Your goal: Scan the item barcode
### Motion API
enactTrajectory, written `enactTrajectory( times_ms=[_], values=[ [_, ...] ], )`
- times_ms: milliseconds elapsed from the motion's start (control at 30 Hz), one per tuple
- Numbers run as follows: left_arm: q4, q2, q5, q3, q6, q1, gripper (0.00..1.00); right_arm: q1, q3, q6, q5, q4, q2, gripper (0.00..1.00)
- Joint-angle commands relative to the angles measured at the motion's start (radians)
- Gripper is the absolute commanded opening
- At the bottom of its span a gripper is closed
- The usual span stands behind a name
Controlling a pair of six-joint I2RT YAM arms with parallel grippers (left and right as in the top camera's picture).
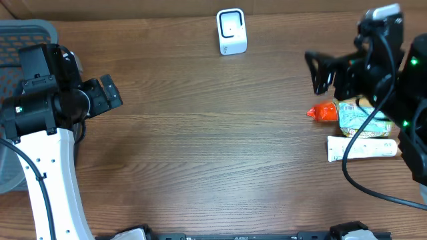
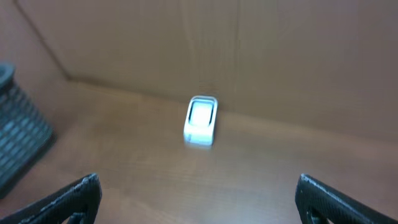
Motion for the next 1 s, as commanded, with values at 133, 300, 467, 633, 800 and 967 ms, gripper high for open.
enactTrajectory(
  times_ms=[133, 300, 467, 633, 800, 967],
  values=[
    [0.002, 0.004, 0.004, 0.016, 0.019, 0.004, 0.99, -0.047, -0.337, -0.005, 0.05, 0.345, -0.193, 1.0],
    [0.002, 0.004, 0.004, 0.016, 0.019, 0.003, 1.0, -0.087, -0.657, -0.005, 0.051, 0.615, -0.374, 1.0],
    [0.002, 0.004, 0.004, 0.016, 0.019, 0.004, 1.0, -0.13, -0.953, -0.005, 0.05, 0.789, -0.577, 1.0],
    [0.002, 0.004, 0.004, 0.016, 0.019, 0.004, 1.0, -0.178, -1.229, -0.004, 0.05, 0.944, -0.782, 1.0],
    [0.002, 0.004, 0.004, 0.016, 0.019, 0.004, 1.0, -0.181, -1.452, -0.005, 0.05, 1.088, -0.963, 1.0],
    [0.002, 0.004, 0.004, 0.016, 0.019, 0.004, 1.0, -0.181, -1.603, -0.004, 0.05, 1.201, -1.106, 1.0]
  ],
)
